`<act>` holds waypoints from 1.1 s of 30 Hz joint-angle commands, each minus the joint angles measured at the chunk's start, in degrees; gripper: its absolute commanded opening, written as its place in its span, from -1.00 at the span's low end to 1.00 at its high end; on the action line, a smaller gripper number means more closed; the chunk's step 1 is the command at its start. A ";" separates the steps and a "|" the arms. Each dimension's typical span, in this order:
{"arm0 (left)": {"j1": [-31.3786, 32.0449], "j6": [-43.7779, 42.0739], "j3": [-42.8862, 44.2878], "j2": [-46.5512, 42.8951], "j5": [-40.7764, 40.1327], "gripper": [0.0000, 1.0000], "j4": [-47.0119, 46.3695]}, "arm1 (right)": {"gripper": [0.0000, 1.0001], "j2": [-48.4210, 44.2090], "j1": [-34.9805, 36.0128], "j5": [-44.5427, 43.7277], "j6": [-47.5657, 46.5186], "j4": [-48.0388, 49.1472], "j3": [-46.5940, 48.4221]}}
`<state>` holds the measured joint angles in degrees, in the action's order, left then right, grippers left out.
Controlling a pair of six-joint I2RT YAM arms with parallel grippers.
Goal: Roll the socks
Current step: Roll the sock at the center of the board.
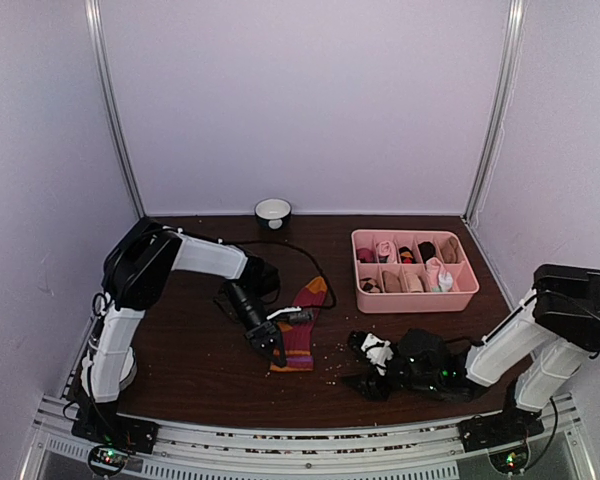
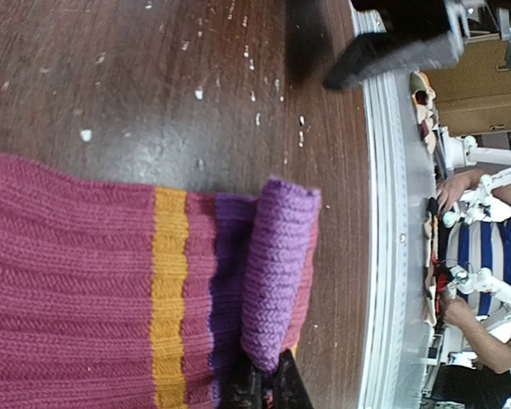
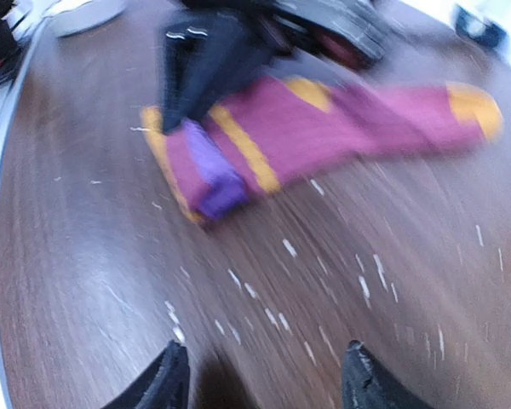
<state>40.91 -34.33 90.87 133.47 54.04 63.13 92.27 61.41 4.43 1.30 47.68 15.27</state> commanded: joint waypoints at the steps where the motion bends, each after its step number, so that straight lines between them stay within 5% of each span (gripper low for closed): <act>1: -0.82 1.45 0.47 4.14 -6.98 -1.00 0.74 | 0.11 2.66 1.09 10.06 -16.69 -6.35 10.65; 13: -1.70 2.01 2.79 6.95 -6.60 -1.00 2.32 | -0.08 14.09 1.12 16.89 -30.71 -18.28 27.87; 23: -1.79 1.38 2.84 6.94 -5.99 -1.00 2.81 | -0.37 18.26 1.17 13.12 -31.33 -18.16 29.13; 33: -1.79 0.58 3.17 7.18 -5.36 -1.00 3.66 | -0.33 20.46 0.78 9.62 -31.59 -18.35 30.51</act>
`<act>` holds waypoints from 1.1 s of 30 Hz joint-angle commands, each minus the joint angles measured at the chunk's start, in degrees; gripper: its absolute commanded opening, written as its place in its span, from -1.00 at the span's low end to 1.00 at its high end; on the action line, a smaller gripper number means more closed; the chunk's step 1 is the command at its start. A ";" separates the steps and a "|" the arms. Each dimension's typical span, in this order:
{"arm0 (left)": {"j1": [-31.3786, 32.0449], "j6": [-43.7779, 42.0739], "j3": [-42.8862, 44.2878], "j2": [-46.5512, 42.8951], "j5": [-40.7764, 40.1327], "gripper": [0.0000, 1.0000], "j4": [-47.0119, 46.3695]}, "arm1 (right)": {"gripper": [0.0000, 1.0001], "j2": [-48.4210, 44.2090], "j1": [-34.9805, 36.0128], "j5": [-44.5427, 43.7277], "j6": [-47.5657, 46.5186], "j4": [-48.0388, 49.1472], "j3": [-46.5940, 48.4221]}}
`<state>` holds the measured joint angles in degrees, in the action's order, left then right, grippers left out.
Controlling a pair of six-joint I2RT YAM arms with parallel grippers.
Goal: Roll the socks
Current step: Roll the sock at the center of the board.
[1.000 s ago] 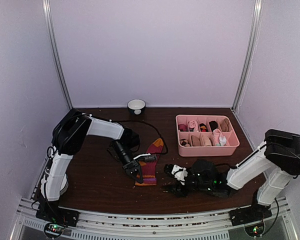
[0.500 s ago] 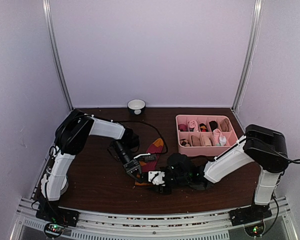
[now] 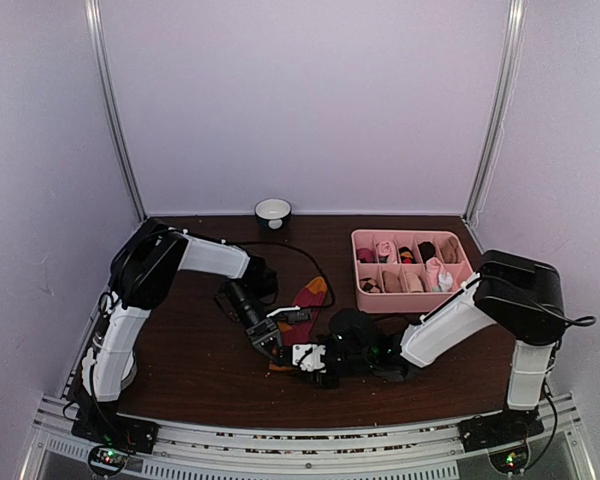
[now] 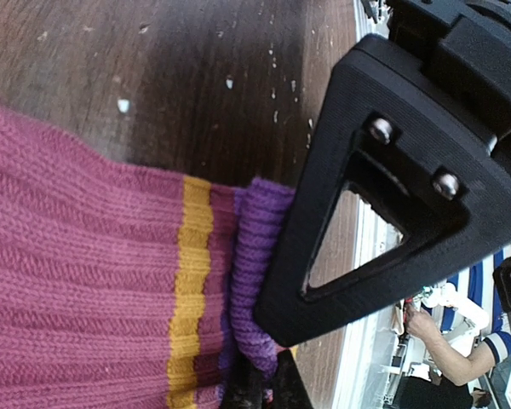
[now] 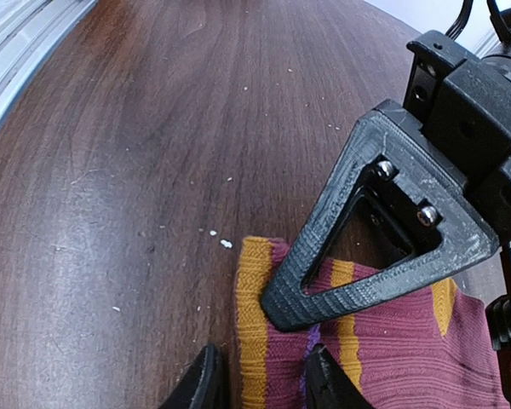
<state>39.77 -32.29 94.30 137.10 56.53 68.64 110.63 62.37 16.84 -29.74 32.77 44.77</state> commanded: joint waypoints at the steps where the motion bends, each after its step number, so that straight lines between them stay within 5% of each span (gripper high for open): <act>1: -0.66 -1.53 -0.26 3.51 -7.78 -1.00 -1.81 | -0.35 2.39 -0.50 -2.71 -0.32 -4.63 1.42; 8: -0.72 -2.50 0.34 3.21 -8.15 -0.99 -0.96 | -0.67 3.99 -1.55 -0.28 1.83 -11.52 2.13; 10: -0.78 -2.12 0.17 1.78 -9.98 -0.57 -2.11 | -0.80 4.42 -1.87 1.59 3.72 -13.61 2.42; 11: -0.95 -1.91 -0.39 0.60 -10.70 -0.13 -3.41 | -0.87 4.68 -1.96 2.45 4.74 -14.36 2.42; 12: -1.12 -1.59 -1.04 -1.01 -11.34 0.68 -4.74 | -0.95 4.88 -2.06 3.43 5.68 -14.82 2.19; 13: -1.30 -1.43 -1.65 -2.84 -11.79 0.93 -6.11 | -1.00 5.13 -2.07 4.25 6.84 -14.98 1.98; 26: -7.66 8.21 -10.46 -28.30 -25.84 0.96 -23.44 | -1.00 6.87 -2.96 15.28 19.87 -16.52 0.88; 28: -10.36 12.22 -11.41 -26.43 -31.06 0.96 -25.90 | -1.00 7.30 -3.33 17.33 20.50 -16.69 1.14; 31: -14.04 6.15 -4.72 -19.28 -20.62 0.96 -13.81 | -1.00 7.85 -4.22 20.04 21.46 -17.41 2.04; 33: -13.27 7.65 -9.80 -24.19 -27.06 0.96 -20.20 | -1.00 8.25 -4.88 21.82 22.24 -17.80 2.48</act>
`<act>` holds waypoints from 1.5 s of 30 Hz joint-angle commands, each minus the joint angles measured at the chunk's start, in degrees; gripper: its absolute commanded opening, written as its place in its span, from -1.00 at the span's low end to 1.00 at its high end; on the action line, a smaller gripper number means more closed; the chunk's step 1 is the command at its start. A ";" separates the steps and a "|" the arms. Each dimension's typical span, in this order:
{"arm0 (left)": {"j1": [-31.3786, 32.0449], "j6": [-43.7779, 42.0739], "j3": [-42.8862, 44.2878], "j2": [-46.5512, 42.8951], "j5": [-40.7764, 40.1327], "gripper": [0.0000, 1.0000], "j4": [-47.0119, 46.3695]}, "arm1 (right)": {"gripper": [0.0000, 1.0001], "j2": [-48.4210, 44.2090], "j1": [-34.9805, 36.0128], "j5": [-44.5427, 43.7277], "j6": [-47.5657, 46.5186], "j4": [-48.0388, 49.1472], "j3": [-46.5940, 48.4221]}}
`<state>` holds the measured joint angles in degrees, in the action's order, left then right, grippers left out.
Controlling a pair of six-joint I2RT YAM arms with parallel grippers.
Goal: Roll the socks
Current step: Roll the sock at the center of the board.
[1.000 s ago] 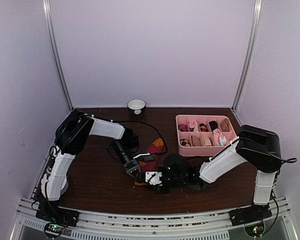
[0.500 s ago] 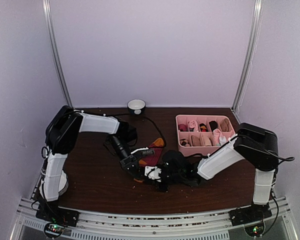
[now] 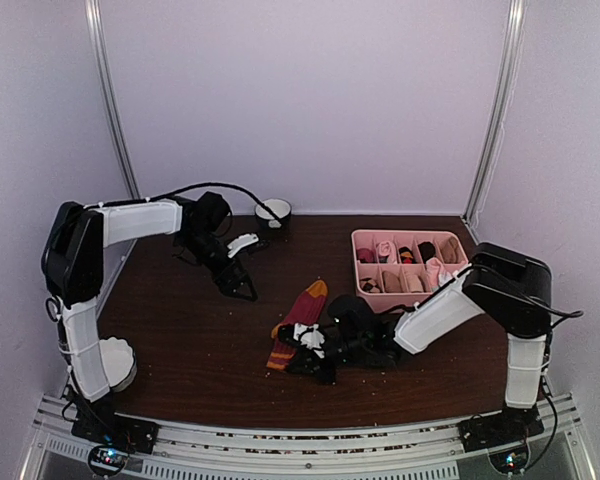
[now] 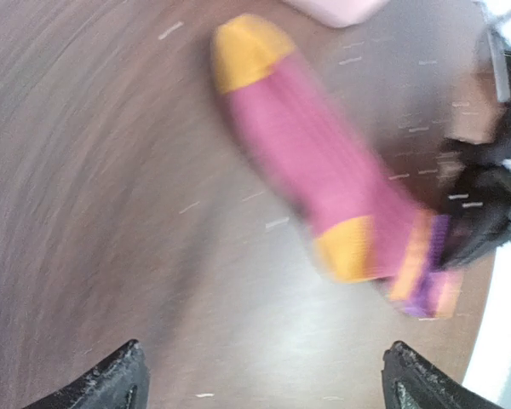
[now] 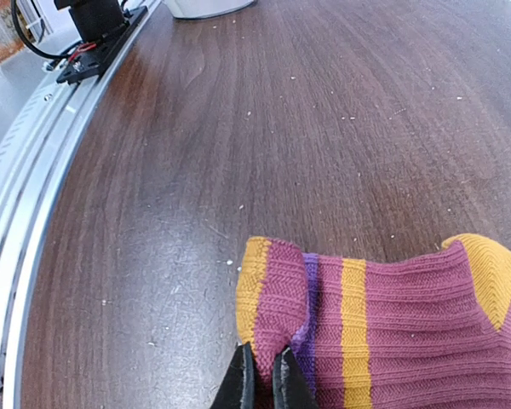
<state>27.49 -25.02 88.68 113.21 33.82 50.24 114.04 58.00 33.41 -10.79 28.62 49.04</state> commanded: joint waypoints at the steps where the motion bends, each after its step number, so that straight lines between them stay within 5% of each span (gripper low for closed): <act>1: 0.17 1.80 -7.58 -4.73 -9.80 0.96 -6.95 | -1.00 4.94 -0.73 5.67 3.50 -13.77 -1.72; 5: -0.63 13.89 -14.12 -15.17 -23.80 0.96 -20.96 | -1.00 5.78 -1.33 6.53 5.06 -14.73 -0.95; 8: -3.47 11.12 -7.52 -10.00 -13.27 0.72 -11.69 | -1.00 6.74 -2.17 7.96 7.75 -16.25 0.48; 13: 3.60 -0.23 -22.93 -21.54 -13.82 0.75 -25.27 | -1.00 9.88 -4.86 14.00 17.30 -16.07 2.43; 18: 10.53 -8.42 -24.22 -18.41 -9.50 0.63 -19.78 | -1.00 12.14 -7.39 18.01 30.38 -8.32 0.13; 25: 18.06 -11.85 -26.61 -14.64 -5.84 0.38 -18.39 | -1.00 14.67 -8.38 13.61 34.99 -18.64 2.85; 34: 20.44 -8.52 -26.27 -10.27 -7.95 -0.02 -25.13 | -1.00 15.99 -9.41 11.03 39.39 -18.13 1.55; 45: 20.68 -7.58 -21.33 -2.63 -4.53 -0.64 -19.80 | -1.00 14.11 -9.36 9.96 37.99 -15.19 -0.56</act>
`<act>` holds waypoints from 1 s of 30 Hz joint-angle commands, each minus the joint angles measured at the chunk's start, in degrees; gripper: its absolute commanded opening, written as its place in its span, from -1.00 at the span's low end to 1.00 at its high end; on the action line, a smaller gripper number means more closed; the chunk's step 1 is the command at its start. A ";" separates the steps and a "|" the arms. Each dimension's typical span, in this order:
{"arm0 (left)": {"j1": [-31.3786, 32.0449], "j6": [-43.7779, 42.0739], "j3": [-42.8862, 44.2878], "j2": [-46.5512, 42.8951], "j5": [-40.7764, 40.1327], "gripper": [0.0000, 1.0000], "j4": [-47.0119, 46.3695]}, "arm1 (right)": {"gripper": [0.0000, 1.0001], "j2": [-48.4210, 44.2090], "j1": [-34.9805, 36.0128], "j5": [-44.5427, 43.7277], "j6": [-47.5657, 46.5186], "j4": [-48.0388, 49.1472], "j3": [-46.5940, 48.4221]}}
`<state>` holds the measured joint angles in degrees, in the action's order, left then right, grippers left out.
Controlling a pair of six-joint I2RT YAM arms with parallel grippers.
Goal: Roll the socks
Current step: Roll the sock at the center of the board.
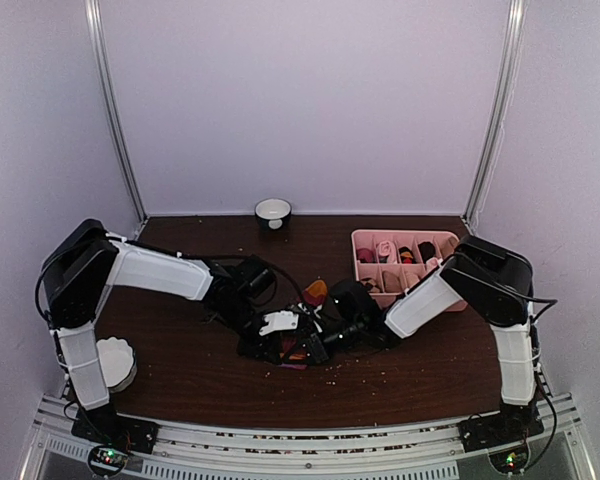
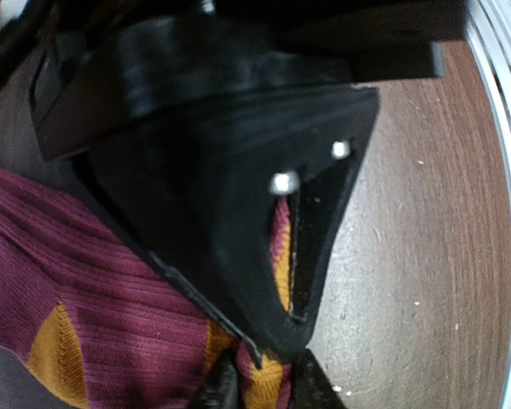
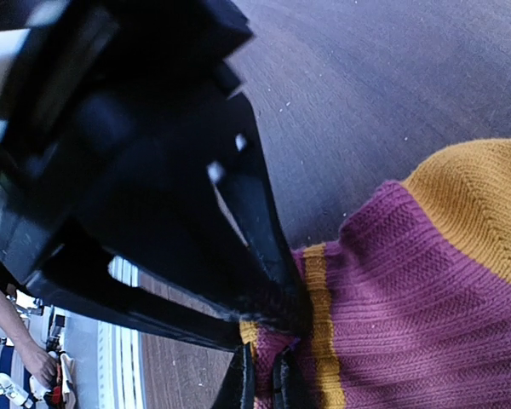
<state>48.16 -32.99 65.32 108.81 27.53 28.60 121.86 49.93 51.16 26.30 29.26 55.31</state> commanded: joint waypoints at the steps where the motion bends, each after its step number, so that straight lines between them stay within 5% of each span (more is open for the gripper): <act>1: -0.06 0.95 2.27 2.29 1.51 -0.74 2.09 | -1.00 5.65 -1.28 -7.89 1.01 -14.51 -7.52; 4: -0.70 2.31 3.23 2.84 2.78 -1.00 3.32 | -1.00 2.85 -0.79 -9.14 1.93 -6.12 -11.86; 21: -3.02 4.71 12.92 12.69 9.36 -1.00 16.83 | -0.44 -13.46 3.80 -21.96 -2.47 18.16 -30.20; 25: -3.55 6.47 14.79 14.62 9.08 -1.00 18.40 | -0.40 -18.30 5.48 -28.27 -5.69 16.48 -32.78; 26: -3.72 6.57 15.63 15.19 9.32 -1.00 19.22 | -0.22 -19.50 5.82 -30.53 -6.37 16.10 -33.52; 27: -3.84 6.93 16.54 15.78 9.50 -1.00 20.24 | 0.71 -21.41 6.30 -33.27 -7.19 15.73 -34.35; 28: -3.88 7.33 17.81 16.27 9.62 -1.00 21.08 | 0.97 -23.21 6.96 -36.45 -8.17 15.09 -35.19; 30: -4.03 8.06 19.34 17.07 10.04 -1.00 22.76 | 1.00 -27.29 8.26 -44.96 -9.90 11.72 -36.26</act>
<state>45.10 -27.16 82.24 122.54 40.12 46.19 99.88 56.40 23.20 20.69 49.82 21.93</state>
